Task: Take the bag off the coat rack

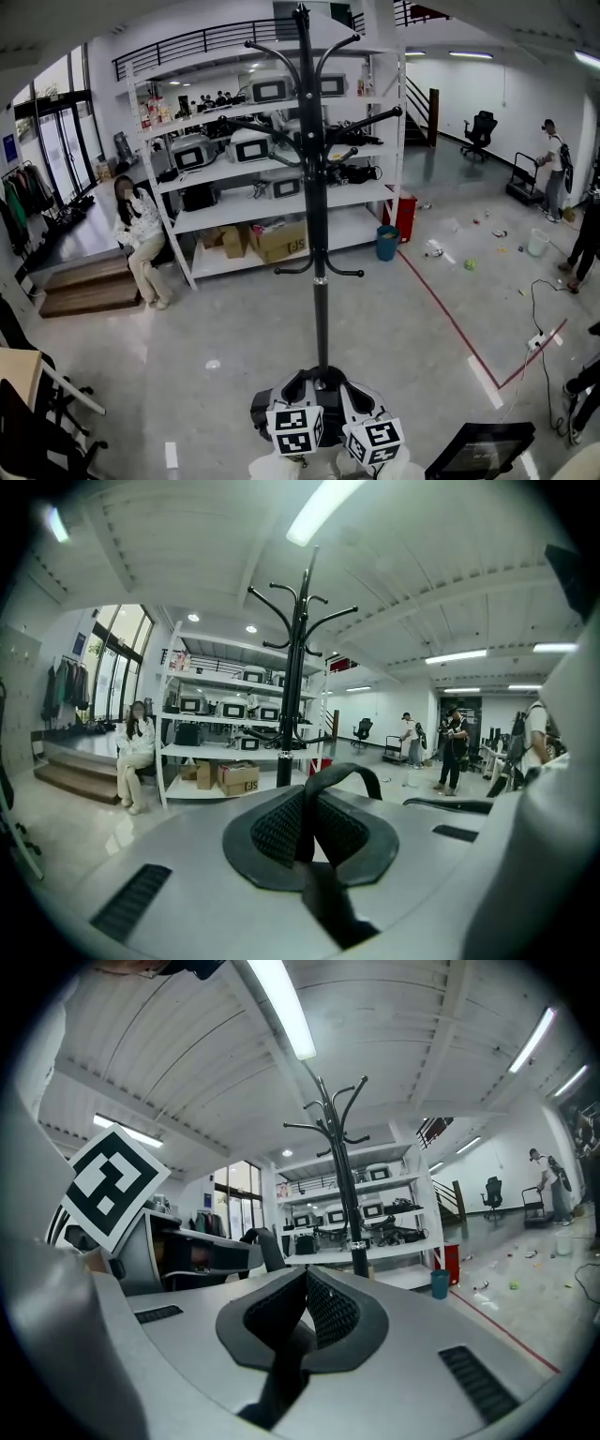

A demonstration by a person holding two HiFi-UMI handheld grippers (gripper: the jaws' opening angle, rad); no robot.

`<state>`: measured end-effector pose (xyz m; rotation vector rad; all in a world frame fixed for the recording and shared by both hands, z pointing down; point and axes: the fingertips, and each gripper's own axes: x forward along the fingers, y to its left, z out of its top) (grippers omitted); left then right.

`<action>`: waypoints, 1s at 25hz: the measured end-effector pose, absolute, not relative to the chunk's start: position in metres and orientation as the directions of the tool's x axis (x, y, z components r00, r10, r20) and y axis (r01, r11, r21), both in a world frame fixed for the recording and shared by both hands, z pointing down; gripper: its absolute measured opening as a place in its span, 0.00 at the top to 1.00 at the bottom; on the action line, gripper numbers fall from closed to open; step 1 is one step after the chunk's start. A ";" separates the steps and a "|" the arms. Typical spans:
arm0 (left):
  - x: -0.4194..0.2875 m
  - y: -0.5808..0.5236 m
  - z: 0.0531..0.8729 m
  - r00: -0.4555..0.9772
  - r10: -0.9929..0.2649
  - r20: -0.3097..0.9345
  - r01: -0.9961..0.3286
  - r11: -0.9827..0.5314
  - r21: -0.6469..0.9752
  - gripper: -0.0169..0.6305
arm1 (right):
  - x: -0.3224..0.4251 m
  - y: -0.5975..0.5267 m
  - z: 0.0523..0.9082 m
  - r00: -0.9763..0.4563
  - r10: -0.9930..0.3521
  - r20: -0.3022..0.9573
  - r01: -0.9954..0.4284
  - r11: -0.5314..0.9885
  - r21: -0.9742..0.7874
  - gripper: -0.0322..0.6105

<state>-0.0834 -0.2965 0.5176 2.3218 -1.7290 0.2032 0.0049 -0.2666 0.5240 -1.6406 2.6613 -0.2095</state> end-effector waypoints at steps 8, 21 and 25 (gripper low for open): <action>-0.088 -0.275 0.515 0.277 -0.928 0.247 -0.959 -0.251 0.134 0.95 | 0.003 -0.245 0.521 -0.432 -0.899 0.071 -0.901 0.425 -0.087 0.93; -0.077 -0.256 0.504 0.244 -0.946 0.211 -0.968 -0.224 0.114 0.95 | 0.008 -0.239 0.514 -0.467 -0.880 0.085 -0.884 0.465 -0.051 0.93; -0.076 -0.256 0.505 0.246 -0.945 0.215 -0.967 -0.225 0.120 0.95 | 0.008 -0.238 0.512 -0.471 -0.879 0.078 -0.882 0.469 -0.044 0.93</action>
